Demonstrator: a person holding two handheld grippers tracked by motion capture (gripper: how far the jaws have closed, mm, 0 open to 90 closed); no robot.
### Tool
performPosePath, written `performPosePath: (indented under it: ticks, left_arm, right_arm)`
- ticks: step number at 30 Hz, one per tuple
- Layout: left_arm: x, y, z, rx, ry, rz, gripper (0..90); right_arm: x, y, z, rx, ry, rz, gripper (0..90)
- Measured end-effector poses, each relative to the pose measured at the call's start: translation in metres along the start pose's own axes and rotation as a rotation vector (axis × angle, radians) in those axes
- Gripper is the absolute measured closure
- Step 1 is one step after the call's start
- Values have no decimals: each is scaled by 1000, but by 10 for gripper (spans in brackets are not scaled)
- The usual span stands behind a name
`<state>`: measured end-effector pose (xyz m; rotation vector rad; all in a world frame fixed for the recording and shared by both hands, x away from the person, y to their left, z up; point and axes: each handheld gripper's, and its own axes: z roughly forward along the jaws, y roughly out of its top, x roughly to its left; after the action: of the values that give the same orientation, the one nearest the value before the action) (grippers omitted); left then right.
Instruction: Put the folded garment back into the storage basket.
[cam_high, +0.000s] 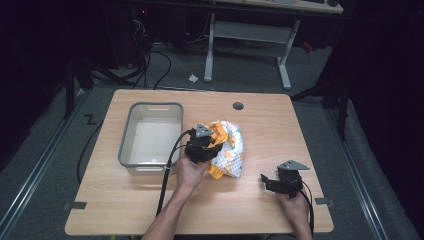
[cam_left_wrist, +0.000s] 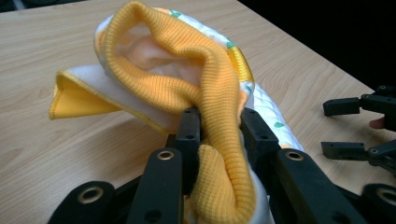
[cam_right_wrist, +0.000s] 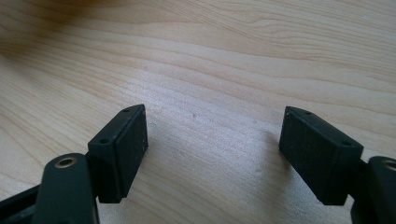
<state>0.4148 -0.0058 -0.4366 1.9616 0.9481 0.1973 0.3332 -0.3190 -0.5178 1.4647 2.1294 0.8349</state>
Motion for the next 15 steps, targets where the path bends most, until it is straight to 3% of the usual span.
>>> performPosePath:
  ticks: [15]
  left_arm:
    - [6,5,-24,-47,-15,-7,719]
  right_arm:
    - [0,0,0,0,0,-1,238]
